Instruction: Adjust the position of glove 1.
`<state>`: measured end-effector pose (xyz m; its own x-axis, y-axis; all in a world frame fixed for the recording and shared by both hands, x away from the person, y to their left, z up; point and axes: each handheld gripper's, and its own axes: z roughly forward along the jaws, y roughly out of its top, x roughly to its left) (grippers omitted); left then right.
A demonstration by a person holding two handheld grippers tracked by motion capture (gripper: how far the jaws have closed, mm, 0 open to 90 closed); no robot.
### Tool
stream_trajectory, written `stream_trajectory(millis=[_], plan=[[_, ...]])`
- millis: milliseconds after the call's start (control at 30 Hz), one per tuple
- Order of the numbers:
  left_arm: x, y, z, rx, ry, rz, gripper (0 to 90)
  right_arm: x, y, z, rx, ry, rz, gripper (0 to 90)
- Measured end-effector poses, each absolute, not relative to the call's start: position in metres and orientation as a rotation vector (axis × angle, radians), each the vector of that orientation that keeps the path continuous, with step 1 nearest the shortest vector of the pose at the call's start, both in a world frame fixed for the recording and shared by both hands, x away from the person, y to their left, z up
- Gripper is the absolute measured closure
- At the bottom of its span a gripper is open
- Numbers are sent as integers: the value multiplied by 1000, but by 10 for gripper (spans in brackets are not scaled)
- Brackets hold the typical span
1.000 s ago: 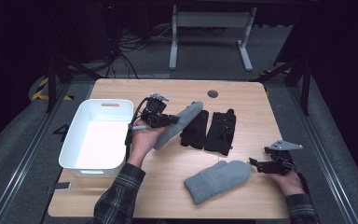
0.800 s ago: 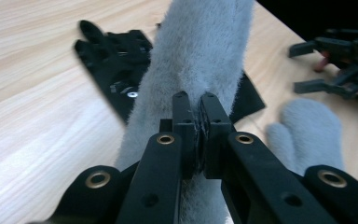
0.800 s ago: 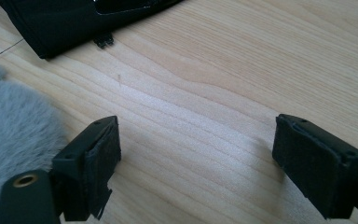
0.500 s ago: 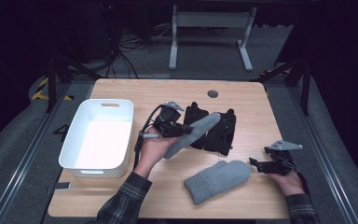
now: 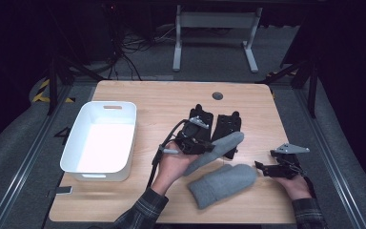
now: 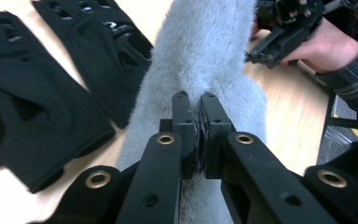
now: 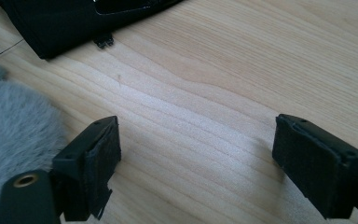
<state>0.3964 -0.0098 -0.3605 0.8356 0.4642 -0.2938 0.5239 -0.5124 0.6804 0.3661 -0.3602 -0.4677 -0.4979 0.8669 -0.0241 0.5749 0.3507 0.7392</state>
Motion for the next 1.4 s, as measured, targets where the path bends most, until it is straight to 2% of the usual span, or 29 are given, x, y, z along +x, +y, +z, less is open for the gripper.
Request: stream_trajectory(millis=[367,800,867,1033,1133,1233,1400], plan=[[374,-23,-363,2226,724,-87,875,366,-360,-468,1263,2205,957,157],[363,-52,-385,2278,655,-176,858,366,-360,-468,1263,2205,958,157],[361,-55,-387,2292,628,-180,829,366,-360,-468,1262,2205,958,157],[359,-56,-384,2285,564,-192,657,366,-360,-468,1262,2205,957,157],[360,-51,-379,2271,536,-181,630,366,-360,-468,1263,2205,957,157],[364,-42,-375,2277,529,-137,671,366,-360,-468,1262,2205,957,157],[378,-21,-377,2327,531,-107,880,366,-360,-468,1262,2205,957,157]])
